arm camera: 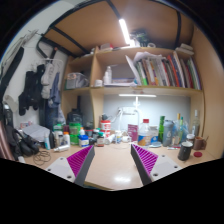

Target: Pour water

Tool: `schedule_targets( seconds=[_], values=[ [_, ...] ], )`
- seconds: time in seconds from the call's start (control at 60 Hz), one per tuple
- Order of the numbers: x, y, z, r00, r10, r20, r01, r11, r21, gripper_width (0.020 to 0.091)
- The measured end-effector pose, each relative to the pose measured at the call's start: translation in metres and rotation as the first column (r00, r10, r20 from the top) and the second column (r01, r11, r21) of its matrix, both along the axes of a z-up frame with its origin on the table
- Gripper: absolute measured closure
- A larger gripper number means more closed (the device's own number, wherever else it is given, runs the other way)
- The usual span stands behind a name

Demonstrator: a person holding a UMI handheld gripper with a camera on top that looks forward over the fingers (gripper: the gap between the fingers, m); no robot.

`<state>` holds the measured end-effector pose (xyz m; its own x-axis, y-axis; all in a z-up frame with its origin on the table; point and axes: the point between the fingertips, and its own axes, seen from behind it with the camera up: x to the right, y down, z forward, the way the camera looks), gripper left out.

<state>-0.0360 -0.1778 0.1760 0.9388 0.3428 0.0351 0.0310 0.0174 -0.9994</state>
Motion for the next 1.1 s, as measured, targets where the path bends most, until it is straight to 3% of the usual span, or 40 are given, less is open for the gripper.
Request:
schedule_targets(
  seconds=[0.267, 0.417, 0.767, 0.8, 0.85, 0.967, 1.1],
  values=[
    [0.081, 0.112, -0.031, 0.989, -0.146, -0.030, 0.144, 0.988, -0.046, 0.0290],
    [0.092, 0.172, -0.059, 0.990, -0.137, -0.029, 0.134, 0.986, -0.103, 0.0289],
    [0.081, 0.269, -0.085, 0.992, -0.121, 0.034, 0.123, 0.987, -0.099, 0.0309],
    [0.079, 0.276, -0.087, 0.993, -0.117, 0.030, 0.119, 0.988, -0.102, 0.0331],
    [0.077, 0.286, -0.090, 0.993, -0.115, 0.026, 0.118, 0.988, -0.104, 0.0537],
    [0.091, 0.296, -0.090, 0.981, -0.184, 0.053, 0.187, 0.980, -0.063, 0.0597],
    [0.089, 0.301, -0.090, 0.985, -0.173, 0.028, 0.174, 0.983, -0.065, 0.0673]
  ],
)
